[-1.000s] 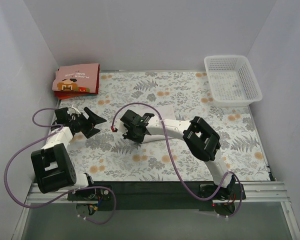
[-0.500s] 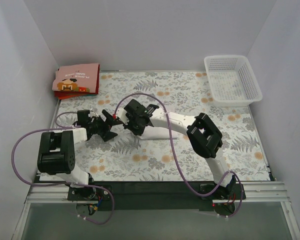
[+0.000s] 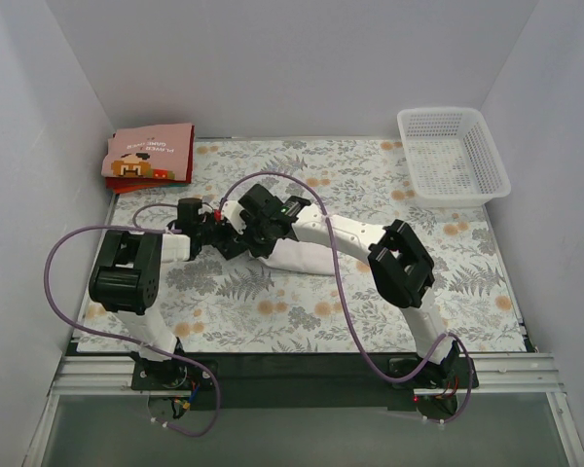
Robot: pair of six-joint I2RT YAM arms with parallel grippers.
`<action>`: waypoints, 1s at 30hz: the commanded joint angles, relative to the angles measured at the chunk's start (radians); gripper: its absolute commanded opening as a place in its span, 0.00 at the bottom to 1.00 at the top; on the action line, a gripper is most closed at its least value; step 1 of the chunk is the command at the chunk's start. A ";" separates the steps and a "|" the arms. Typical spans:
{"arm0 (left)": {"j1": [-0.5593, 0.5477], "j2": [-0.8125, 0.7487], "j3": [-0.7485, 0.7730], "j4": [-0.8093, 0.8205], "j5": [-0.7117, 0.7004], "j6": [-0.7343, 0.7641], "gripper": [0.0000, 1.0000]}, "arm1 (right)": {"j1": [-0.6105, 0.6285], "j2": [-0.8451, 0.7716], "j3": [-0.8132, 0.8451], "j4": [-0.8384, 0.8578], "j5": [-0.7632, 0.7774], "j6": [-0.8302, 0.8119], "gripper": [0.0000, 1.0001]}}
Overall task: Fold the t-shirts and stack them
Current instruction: Neatly place the folded tshirt to the corner
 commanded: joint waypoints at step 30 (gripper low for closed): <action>-0.137 0.161 0.166 -0.152 -0.197 0.023 0.19 | -0.012 -0.063 0.065 0.011 -0.049 0.056 0.01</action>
